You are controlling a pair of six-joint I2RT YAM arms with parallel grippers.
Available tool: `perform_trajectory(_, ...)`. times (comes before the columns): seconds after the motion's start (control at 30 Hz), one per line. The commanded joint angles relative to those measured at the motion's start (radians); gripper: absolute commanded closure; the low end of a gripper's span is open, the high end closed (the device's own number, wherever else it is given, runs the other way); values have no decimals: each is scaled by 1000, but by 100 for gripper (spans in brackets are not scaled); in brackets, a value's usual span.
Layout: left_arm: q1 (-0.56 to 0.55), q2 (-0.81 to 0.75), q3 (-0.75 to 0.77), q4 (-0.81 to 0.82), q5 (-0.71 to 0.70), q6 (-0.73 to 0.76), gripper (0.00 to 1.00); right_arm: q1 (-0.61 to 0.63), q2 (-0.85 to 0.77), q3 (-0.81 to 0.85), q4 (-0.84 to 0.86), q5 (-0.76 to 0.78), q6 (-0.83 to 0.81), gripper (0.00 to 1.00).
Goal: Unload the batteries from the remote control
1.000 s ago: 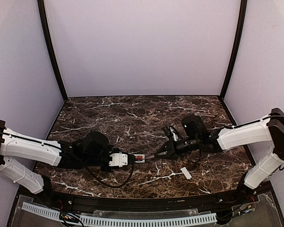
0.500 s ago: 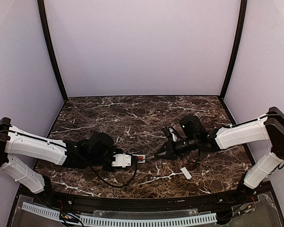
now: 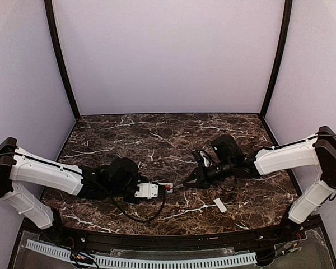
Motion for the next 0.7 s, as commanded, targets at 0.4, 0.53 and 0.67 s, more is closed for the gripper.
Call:
perform_trajectory(0.4, -22, 77, 61, 7, -27, 20, 100, 53, -82, 121, 201, -228, -36, 100)
perform_trajectory(0.53, -22, 84, 66, -5, -29, 19, 100, 54, -98, 127, 181, -224, -39, 100)
perform_trajectory(0.67, -22, 86, 67, -7, -32, 16, 100, 54, -117, 133, 153, -214, -45, 100)
